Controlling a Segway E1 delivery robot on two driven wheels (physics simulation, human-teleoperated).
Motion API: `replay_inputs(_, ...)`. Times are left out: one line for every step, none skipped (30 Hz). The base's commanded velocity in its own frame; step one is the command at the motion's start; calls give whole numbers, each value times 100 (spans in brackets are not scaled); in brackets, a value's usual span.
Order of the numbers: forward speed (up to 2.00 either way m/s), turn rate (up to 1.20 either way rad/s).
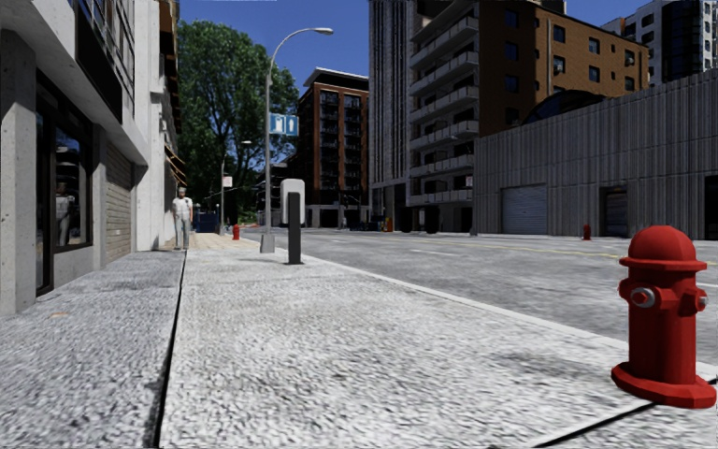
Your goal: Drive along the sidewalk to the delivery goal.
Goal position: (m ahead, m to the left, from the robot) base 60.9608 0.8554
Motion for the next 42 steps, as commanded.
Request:
replay_inputs(200, 45)
replay_inputs(200, 47)
replay_inputs(200, 48)
replay_inputs(200, 48)
replay_inputs(200, 48)
replay_inputs(200, 48)
replay_inputs(200, 48)
replay_inputs(200, 48)
replay_inputs(200, 48)
replay_inputs(200, 48)
replay_inputs(200, 48)
replay_inputs(200, 48)
replay_inputs(200, 48)
replay_inputs(200, 48)
replay_inputs(200, 48)
replay_inputs(200, 48)
replay_inputs(200, 31)
replay_inputs(200, 0)
replay_inputs(200, 0)
replay_inputs(200, 0)
replay_inputs(200, 0)
replay_inputs(200, 0)
replay_inputs(200, 0)
replay_inputs(200, 0)
replay_inputs(200, 0)
replay_inputs(200, 0)
replay_inputs(200, 0)
replay_inputs(200, 0)
replay_inputs(200, 0)
replay_inputs(200, 0)
replay_inputs(200, 0)
replay_inputs(200, 0)
replay_inputs(200, 0)
replay_inputs(200, 8)
replay_inputs(200, 20)
replay_inputs(200, 20)
replay_inputs(200, 25)
replay_inputs(200, 26)
replay_inputs(200, 26)
replay_inputs(200, 28)
replay_inputs(200, 28)
replay_inputs(200, 30)
